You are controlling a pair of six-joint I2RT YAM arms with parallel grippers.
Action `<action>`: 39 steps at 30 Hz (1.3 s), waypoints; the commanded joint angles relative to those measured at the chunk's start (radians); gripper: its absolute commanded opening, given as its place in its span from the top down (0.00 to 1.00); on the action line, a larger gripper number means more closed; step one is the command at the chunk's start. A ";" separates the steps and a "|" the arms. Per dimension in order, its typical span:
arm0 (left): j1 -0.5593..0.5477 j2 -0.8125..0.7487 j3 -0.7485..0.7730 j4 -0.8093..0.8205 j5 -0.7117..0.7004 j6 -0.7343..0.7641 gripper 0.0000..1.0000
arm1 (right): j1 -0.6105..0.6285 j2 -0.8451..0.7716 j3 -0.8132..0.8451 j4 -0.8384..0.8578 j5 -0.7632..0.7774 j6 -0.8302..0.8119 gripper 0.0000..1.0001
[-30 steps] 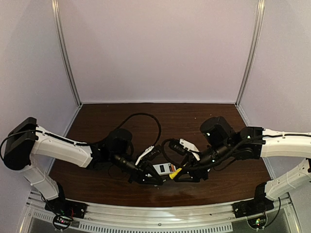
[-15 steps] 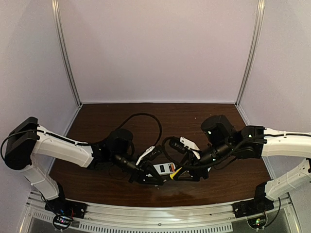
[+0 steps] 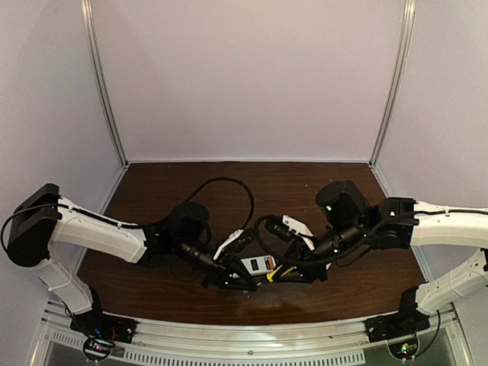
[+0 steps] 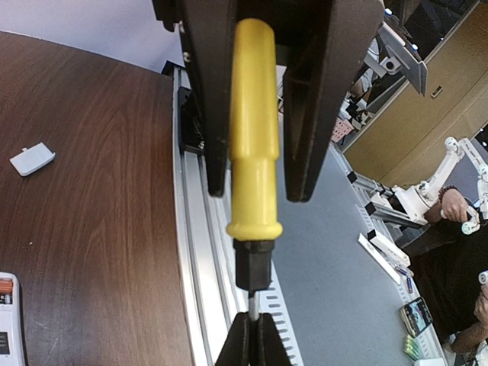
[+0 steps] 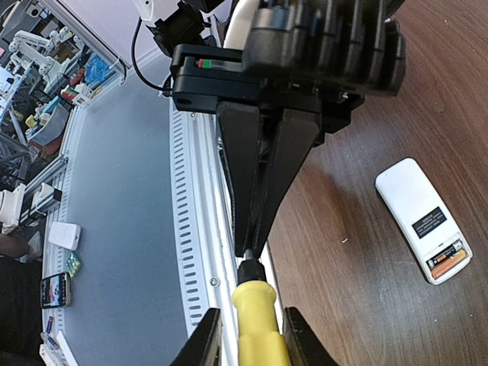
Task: Unload the batteries from the remote control
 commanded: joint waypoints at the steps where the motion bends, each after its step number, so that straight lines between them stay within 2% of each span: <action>1: -0.003 0.016 0.024 0.029 0.011 0.001 1.00 | 0.009 -0.011 0.011 0.016 -0.016 -0.005 0.74; 14: -0.002 0.016 0.026 0.022 0.012 0.004 1.00 | 0.009 -0.003 0.000 0.026 -0.001 0.002 0.81; 25: -0.003 0.017 0.028 0.013 0.011 0.013 0.99 | 0.009 -0.010 -0.024 0.035 0.014 0.020 0.96; 34: -0.003 -0.007 0.011 -0.001 -0.042 0.045 0.65 | 0.009 -0.030 -0.044 0.042 0.045 0.034 1.00; 36: -0.003 -0.015 0.010 -0.024 -0.093 0.055 0.56 | 0.009 -0.042 -0.048 0.033 0.074 0.037 1.00; 39: -0.002 -0.018 0.024 -0.107 -0.253 0.087 0.44 | 0.009 -0.061 -0.059 0.028 0.131 0.042 1.00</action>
